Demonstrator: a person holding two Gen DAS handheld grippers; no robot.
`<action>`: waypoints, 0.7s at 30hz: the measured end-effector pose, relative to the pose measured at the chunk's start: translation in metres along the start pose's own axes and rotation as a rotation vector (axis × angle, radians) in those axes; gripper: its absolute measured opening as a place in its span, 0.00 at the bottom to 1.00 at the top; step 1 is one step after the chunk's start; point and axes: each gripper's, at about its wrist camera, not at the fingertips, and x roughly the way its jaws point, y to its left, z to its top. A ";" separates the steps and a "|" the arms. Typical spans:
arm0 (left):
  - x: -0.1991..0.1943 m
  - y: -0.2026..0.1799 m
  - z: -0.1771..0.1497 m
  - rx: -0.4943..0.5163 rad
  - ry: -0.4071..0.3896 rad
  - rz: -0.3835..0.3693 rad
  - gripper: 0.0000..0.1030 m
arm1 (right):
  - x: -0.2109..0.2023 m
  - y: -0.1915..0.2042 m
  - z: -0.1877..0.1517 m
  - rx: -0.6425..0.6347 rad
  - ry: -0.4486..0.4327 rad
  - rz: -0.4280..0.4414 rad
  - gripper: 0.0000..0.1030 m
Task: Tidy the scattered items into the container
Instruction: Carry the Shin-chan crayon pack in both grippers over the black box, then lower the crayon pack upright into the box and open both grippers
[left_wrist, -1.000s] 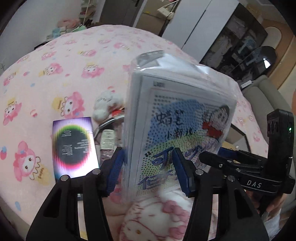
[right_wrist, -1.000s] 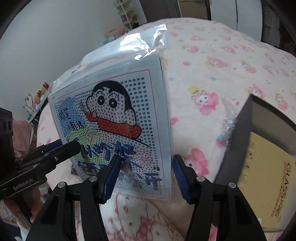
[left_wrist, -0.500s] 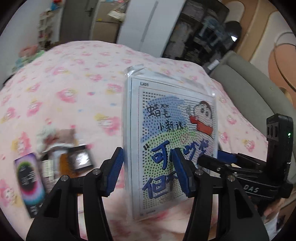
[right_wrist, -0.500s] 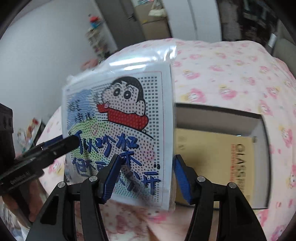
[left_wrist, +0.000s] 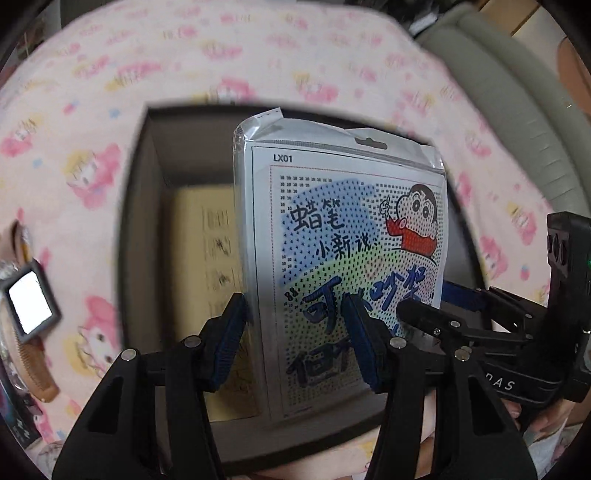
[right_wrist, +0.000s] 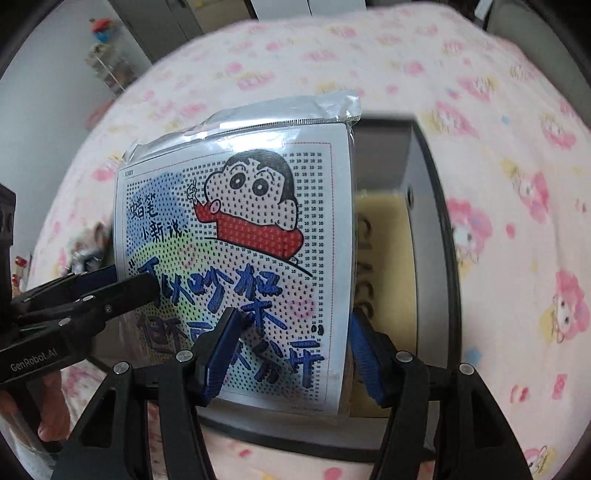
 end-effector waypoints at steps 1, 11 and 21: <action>0.006 -0.001 0.000 -0.002 0.016 0.014 0.53 | 0.009 -0.003 -0.002 0.014 0.030 0.005 0.56; 0.028 -0.009 0.001 -0.054 0.116 0.026 0.56 | 0.025 0.019 -0.006 -0.011 0.059 -0.035 0.54; 0.044 -0.018 0.011 -0.114 0.153 0.075 0.45 | 0.031 -0.027 0.026 -0.030 -0.041 -0.013 0.54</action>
